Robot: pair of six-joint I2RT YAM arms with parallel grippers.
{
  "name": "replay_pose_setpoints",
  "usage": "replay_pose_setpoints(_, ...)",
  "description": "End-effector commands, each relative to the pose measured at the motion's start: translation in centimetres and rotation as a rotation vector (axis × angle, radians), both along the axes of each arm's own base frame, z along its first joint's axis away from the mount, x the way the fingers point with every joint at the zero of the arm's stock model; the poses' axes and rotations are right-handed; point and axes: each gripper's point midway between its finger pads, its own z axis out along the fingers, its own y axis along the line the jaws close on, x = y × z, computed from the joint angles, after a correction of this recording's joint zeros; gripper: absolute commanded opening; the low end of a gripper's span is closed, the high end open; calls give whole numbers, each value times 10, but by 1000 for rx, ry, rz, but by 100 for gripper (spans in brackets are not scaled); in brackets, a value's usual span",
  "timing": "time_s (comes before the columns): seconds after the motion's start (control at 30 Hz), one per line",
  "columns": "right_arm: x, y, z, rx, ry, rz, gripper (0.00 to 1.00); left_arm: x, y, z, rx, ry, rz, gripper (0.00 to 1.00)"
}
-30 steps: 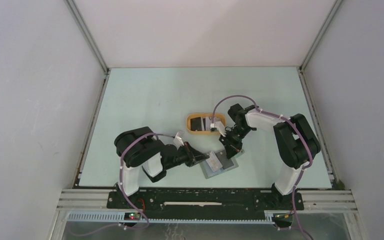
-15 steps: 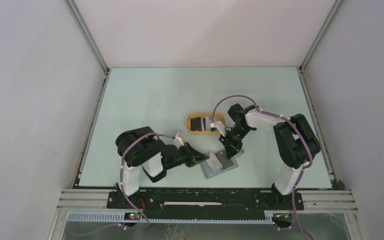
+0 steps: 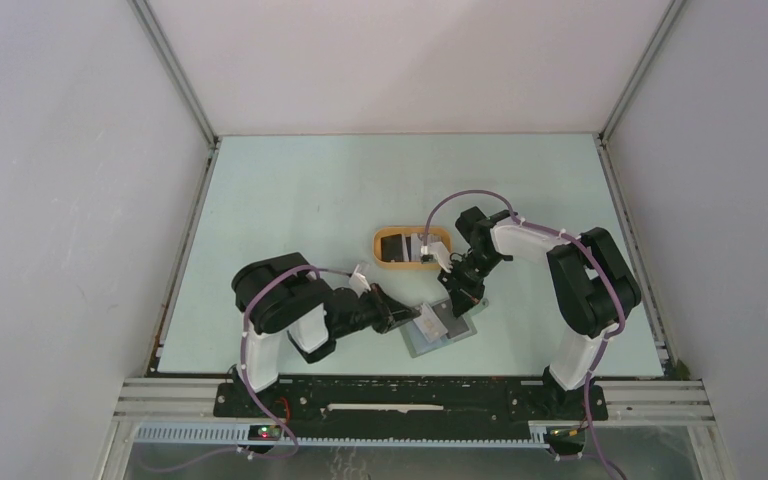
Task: Put the credit cards into the card holder
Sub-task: Insert the credit card into the card holder.
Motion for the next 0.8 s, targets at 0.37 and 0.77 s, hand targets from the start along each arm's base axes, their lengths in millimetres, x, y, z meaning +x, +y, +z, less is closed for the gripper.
replay_pose_setpoints(0.37, 10, 7, 7, 13, -33, 0, 14, 10, -5, 11, 2, -66, 15, 0)
replay_pose_setpoints(0.77, 11, 7, 8, 16, -36, -3, 14, 11, 7, 13, 30, -102, 51, 0)
